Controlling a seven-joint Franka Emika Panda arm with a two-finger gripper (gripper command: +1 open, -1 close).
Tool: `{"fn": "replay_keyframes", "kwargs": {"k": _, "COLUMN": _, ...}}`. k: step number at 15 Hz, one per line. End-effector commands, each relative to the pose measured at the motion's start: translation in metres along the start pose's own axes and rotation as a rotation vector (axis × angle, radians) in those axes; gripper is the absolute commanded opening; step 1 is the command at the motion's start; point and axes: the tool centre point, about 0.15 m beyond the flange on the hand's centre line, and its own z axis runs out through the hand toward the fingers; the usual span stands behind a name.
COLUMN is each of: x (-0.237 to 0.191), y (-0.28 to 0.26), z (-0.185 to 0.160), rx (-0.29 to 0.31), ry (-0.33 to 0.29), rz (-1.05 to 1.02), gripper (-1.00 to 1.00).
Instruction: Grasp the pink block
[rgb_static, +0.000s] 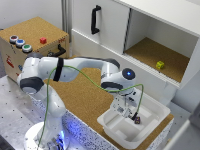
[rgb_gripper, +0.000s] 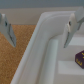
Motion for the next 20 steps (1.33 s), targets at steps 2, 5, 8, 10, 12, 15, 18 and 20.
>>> {"fn": "replay_keyframes", "kwargs": {"k": 2, "x": 0.04, "y": -0.037, "z": -0.029, "rx": -0.009, "ry": 0.089, "rz": -0.046, "gripper": 1.0}}
{"fn": "replay_keyframes", "kwargs": {"k": 5, "x": 0.072, "y": -0.095, "z": -0.052, "rx": -0.003, "ry": 0.128, "rz": -0.124, "gripper": 1.0}}
{"fn": "replay_keyframes", "kwargs": {"k": 8, "x": 0.085, "y": -0.171, "z": -0.06, "rx": 0.016, "ry": 0.137, "rz": -0.221, "gripper": 1.0}}
{"fn": "replay_keyframes", "kwargs": {"k": 10, "x": 0.08, "y": -0.22, "z": -0.06, "rx": 0.033, "ry": 0.117, "rz": -0.274, "gripper": 1.0}}
{"fn": "replay_keyframes", "kwargs": {"k": 12, "x": 0.074, "y": -0.267, "z": -0.062, "rx": 0.044, "ry": 0.089, "rz": -0.365, "gripper": 1.0}}
{"fn": "replay_keyframes", "kwargs": {"k": 15, "x": 0.086, "y": -0.341, "z": -0.074, "rx": 0.088, "ry": 0.105, "rz": -0.492, "gripper": 1.0}}
{"fn": "replay_keyframes", "kwargs": {"k": 18, "x": 0.101, "y": -0.409, "z": -0.088, "rx": 0.161, "ry": 0.124, "rz": -0.669, "gripper": 1.0}}
{"fn": "replay_keyframes", "kwargs": {"k": 20, "x": 0.109, "y": -0.46, "z": -0.092, "rx": 0.204, "ry": 0.112, "rz": -0.811, "gripper": 1.0}}
